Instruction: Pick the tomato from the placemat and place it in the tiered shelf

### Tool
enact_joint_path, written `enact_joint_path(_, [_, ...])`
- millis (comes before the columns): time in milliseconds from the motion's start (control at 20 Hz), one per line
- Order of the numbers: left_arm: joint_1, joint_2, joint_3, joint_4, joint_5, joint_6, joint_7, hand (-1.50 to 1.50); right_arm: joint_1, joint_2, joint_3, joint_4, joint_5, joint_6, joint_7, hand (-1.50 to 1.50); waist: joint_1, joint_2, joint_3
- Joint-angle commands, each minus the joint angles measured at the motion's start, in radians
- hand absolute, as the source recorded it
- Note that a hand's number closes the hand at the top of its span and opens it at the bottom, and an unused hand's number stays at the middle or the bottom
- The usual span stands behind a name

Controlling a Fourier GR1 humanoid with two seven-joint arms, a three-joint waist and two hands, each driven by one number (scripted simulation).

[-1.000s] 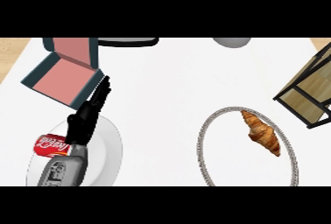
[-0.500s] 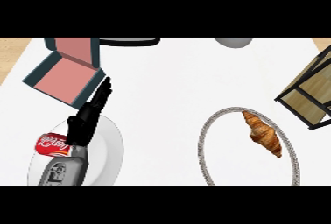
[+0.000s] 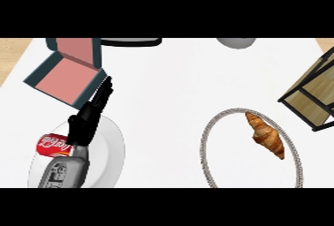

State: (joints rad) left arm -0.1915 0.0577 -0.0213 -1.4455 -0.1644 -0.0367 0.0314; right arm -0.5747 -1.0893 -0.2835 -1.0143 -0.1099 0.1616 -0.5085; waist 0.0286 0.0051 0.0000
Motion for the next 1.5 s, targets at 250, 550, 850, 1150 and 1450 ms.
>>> enact_joint_path(250, [-0.034, 0.002, 0.022, 0.019, 0.002, 0.011, 0.008, 0.0, -0.195, 0.055, -0.016, 0.272, -0.054, 0.16, -0.045, 1.5, -0.007, 0.0, 0.001])
enact_joint_path(550, [-0.02, -0.021, -0.008, 0.012, -0.013, 0.015, 0.004, 0.0, -0.301, 0.135, 0.023, 0.431, 0.035, 0.108, -0.124, 1.5, -0.003, 0.002, 0.001])
enact_joint_path(850, [-0.007, -0.014, 0.004, 0.036, 0.007, -0.004, -0.02, 0.0, -0.314, 0.03, 0.049, 0.541, 0.177, -0.079, -0.056, -1.5, 0.006, 0.008, 0.001])
enact_joint_path(1150, [0.02, 0.003, -0.004, -0.027, 0.005, -0.017, 0.002, 0.0, -0.436, 0.058, 0.043, 0.648, 0.202, -0.07, -0.033, -1.5, 0.013, 0.004, 0.001])
enact_joint_path(1450, [0.035, -0.011, -0.004, 0.023, -0.012, 0.007, -0.073, 0.0, -0.446, 0.007, -0.029, 0.716, 0.125, 0.124, -0.036, -1.5, 0.0, 0.004, 0.001])
